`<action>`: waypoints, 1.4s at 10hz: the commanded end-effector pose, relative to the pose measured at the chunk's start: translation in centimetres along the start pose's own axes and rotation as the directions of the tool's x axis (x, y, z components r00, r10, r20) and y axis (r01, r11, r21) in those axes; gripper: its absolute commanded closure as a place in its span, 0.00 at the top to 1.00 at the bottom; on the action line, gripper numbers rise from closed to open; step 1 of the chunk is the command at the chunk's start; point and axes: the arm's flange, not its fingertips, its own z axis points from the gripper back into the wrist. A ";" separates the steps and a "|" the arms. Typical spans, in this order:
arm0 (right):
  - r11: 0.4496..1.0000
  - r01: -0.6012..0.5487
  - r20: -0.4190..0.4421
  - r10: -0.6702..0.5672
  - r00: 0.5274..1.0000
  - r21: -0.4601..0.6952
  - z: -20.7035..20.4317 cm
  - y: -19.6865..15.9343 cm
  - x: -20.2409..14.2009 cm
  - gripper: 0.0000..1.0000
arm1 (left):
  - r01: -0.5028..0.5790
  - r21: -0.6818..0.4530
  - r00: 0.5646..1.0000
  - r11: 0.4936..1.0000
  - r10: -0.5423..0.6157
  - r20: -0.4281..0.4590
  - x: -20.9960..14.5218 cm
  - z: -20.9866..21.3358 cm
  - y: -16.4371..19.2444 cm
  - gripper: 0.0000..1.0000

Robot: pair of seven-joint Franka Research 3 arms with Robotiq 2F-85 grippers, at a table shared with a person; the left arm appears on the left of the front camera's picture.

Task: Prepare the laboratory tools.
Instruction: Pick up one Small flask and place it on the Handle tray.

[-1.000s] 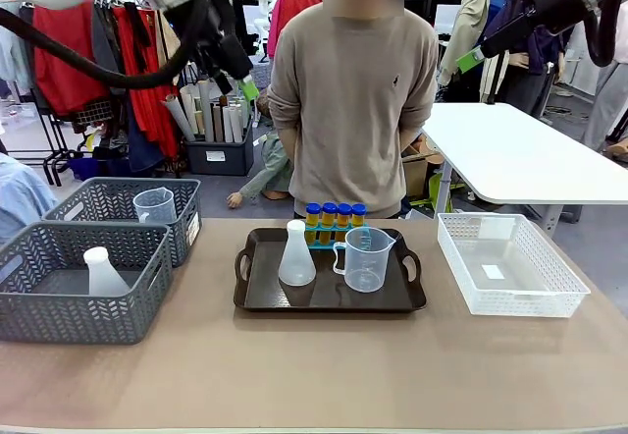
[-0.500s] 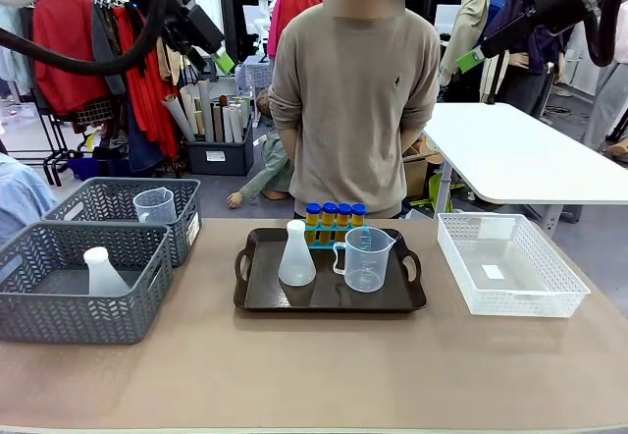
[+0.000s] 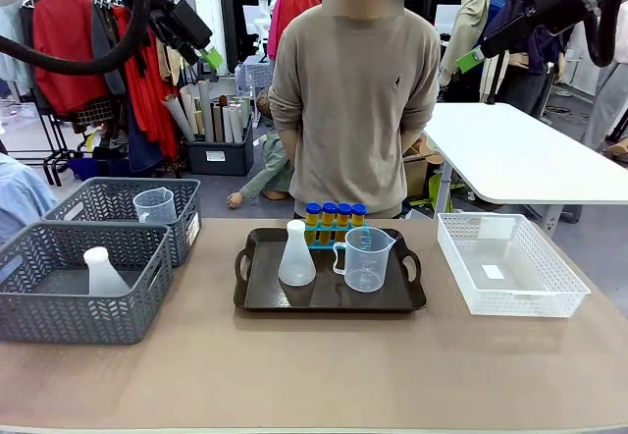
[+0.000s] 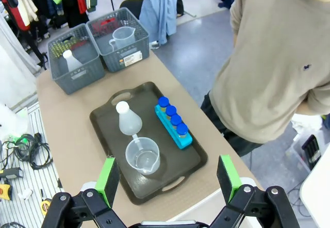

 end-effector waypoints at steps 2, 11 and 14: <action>1.000 -0.002 0.009 0.002 1.000 0.004 0.0 0.2 0.1 1.00 | -0.048 0.007 0.999 0.999 0.048 0.008 -0.1 0.5 0.5 1.00; 1.000 -0.002 0.009 0.002 1.000 0.004 0.0 0.2 0.1 1.00 | -0.048 0.007 0.999 0.999 0.048 0.008 -0.1 0.5 0.5 1.00; 1.000 -0.002 0.009 0.002 1.000 0.004 0.0 0.2 0.1 1.00 | -0.048 0.007 0.999 0.999 0.048 0.008 -0.1 0.5 0.5 1.00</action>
